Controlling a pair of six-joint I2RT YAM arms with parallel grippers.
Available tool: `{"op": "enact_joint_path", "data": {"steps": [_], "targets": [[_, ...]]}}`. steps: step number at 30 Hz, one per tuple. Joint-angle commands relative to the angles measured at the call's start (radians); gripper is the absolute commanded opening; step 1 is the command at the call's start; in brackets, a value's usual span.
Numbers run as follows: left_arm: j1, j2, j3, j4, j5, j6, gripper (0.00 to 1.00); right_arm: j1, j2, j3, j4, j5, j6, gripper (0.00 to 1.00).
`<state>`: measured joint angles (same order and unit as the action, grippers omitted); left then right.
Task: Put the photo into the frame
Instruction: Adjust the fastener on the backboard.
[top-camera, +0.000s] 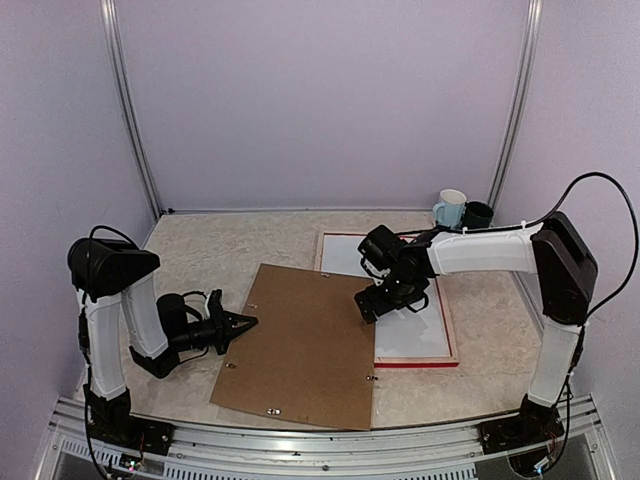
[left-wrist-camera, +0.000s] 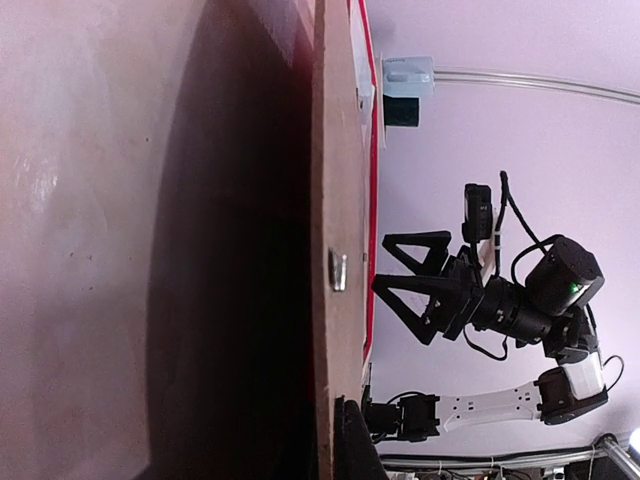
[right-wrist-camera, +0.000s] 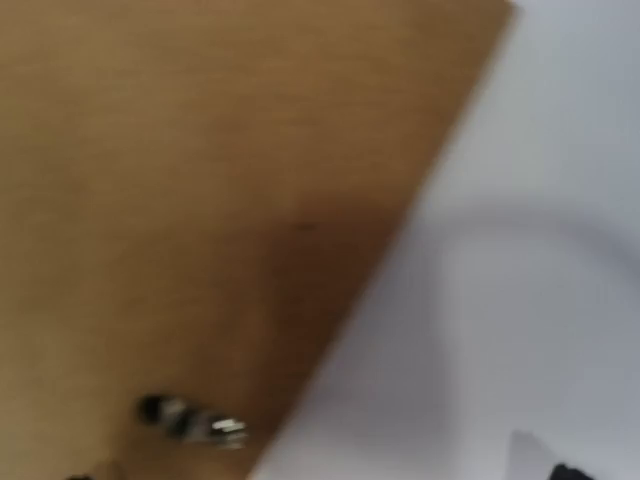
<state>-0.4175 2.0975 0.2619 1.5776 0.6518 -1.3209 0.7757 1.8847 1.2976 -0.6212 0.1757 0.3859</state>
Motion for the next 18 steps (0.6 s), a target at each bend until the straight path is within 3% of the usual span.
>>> {"op": "enact_joint_path", "data": {"steps": [1, 8, 18], "targets": [[-0.014, 0.076, -0.032, 0.274, 0.028, 0.075, 0.00, 0.025, -0.016, 0.032, -0.050, 0.016, 0.004, 0.99], [-0.014, 0.084, -0.033, 0.275, 0.026, 0.075, 0.00, 0.026, -0.108, -0.008, -0.059, 0.021, 0.022, 0.99], [-0.014, 0.084, -0.035, 0.275, 0.023, 0.072, 0.00, 0.071, -0.282, -0.235, -0.015, -0.066, -0.020, 0.99]]}}
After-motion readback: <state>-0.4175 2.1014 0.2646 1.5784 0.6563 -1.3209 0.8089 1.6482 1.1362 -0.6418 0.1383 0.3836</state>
